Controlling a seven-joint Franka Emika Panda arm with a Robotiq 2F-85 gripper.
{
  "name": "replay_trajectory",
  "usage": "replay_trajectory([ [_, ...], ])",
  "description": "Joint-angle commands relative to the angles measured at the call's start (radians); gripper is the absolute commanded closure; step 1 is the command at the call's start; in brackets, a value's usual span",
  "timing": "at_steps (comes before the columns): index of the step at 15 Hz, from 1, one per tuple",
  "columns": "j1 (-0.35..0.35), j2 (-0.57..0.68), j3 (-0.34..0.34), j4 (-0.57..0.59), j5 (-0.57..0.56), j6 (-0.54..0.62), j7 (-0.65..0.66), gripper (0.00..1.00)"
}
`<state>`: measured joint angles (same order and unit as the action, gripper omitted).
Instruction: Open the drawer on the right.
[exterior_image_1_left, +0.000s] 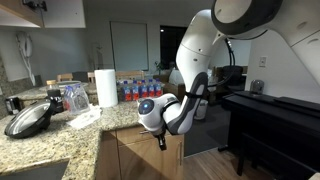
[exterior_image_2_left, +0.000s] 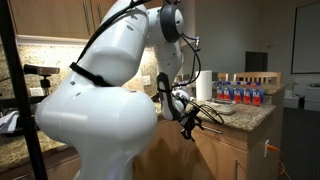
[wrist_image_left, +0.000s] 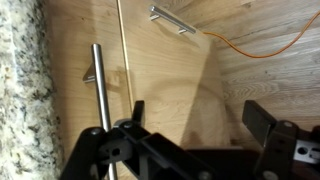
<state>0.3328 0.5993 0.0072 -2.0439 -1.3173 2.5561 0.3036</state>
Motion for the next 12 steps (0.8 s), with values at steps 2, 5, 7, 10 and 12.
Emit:
replay_trajectory([
  [2,0.082,0.025,-0.067,0.027,-0.215,-0.012,0.252,0.0],
  [5,0.065,0.072,0.002,0.006,-0.457,-0.136,0.467,0.0],
  [7,0.052,0.101,0.056,-0.022,-0.537,-0.234,0.553,0.0],
  [10,0.046,0.156,0.117,-0.055,-0.667,-0.402,0.692,0.0],
  [12,0.05,0.191,0.139,-0.066,-0.772,-0.552,0.799,0.0],
])
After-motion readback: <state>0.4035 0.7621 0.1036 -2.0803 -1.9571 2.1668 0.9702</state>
